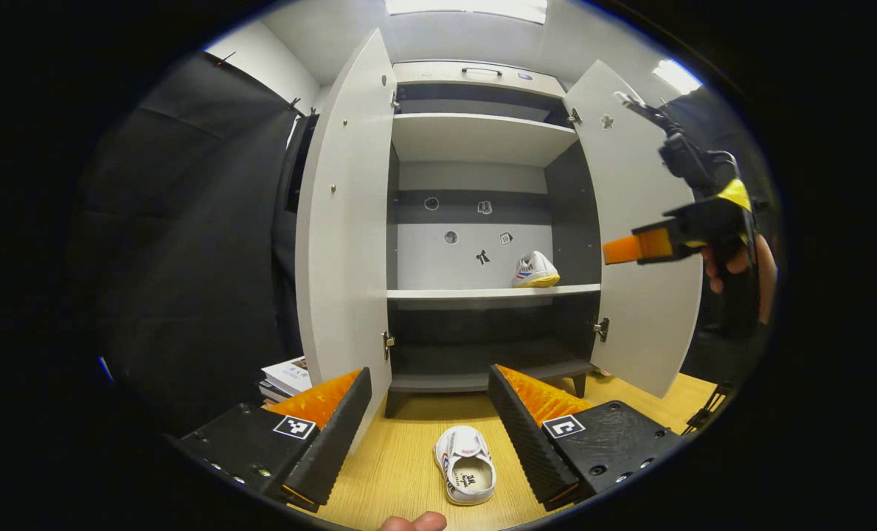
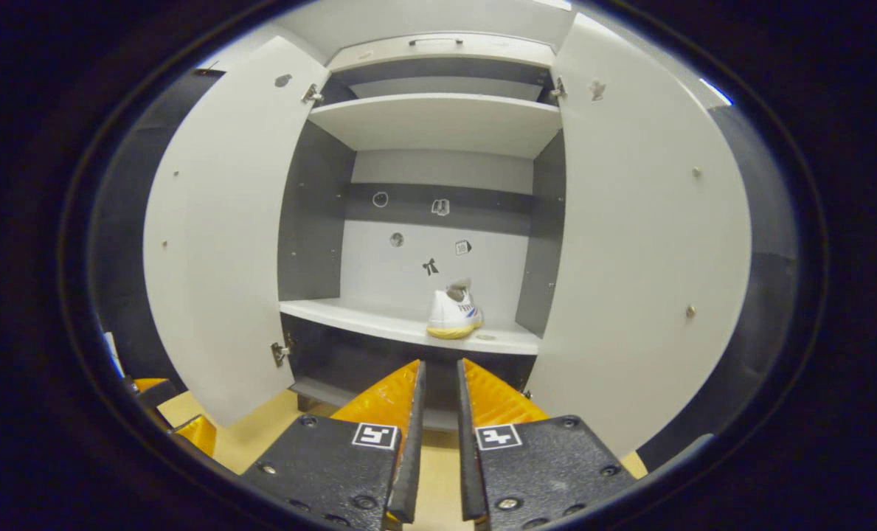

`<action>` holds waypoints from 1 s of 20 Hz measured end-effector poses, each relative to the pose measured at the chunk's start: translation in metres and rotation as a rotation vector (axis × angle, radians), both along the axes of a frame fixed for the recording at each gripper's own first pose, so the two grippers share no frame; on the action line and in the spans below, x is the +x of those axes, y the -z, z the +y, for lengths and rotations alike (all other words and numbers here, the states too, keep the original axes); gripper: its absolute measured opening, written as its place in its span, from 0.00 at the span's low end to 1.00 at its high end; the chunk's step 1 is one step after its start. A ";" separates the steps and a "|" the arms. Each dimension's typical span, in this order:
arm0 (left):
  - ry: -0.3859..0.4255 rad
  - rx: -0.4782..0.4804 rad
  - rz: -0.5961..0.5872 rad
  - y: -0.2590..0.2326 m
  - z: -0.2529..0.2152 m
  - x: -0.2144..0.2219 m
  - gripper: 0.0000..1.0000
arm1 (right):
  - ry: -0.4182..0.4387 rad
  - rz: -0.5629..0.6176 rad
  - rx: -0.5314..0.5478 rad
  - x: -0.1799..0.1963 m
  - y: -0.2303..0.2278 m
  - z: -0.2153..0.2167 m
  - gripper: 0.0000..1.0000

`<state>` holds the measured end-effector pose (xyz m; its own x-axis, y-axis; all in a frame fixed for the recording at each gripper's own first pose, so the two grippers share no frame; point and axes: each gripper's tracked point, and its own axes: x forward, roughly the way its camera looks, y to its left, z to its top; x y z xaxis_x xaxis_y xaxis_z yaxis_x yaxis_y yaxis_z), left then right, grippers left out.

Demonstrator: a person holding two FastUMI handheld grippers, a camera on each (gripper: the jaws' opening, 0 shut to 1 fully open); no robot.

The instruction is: Grab one shoe with the right hand and put it into the shoe cabinet, grab the other shoe with the left hand and put it into the shoe cabinet; then close the right door with the right hand and the left door with the left hand.

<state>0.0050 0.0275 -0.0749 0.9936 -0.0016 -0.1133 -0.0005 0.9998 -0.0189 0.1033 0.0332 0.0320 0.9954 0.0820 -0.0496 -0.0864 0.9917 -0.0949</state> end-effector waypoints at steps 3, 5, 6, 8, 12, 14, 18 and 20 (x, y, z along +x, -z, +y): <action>0.006 0.000 0.001 0.004 -0.004 -0.006 0.96 | 0.025 -0.047 0.014 -0.030 0.015 -0.004 0.50; 0.007 0.008 0.011 0.009 -0.007 -0.009 0.96 | 0.032 -0.055 0.026 -0.052 0.027 -0.007 0.60; 0.006 0.015 0.020 0.012 -0.007 -0.011 0.96 | 0.031 -0.049 0.039 -0.061 0.034 -0.008 0.63; 0.026 0.007 0.037 0.020 -0.012 -0.015 0.96 | 0.021 -0.033 0.067 -0.076 0.046 -0.010 0.65; 0.066 0.004 0.145 0.056 -0.020 -0.022 0.95 | 0.051 -0.027 0.112 -0.098 0.063 -0.027 0.98; 0.072 0.014 0.218 0.079 -0.021 -0.023 0.96 | 0.078 -0.036 0.115 -0.105 0.066 -0.035 0.99; 0.108 0.018 0.354 0.131 -0.024 -0.016 0.96 | 0.095 -0.027 0.115 -0.117 0.073 -0.045 1.00; 0.140 -0.058 0.453 0.162 -0.029 -0.014 0.96 | 0.093 -0.028 0.125 -0.122 0.075 -0.047 0.99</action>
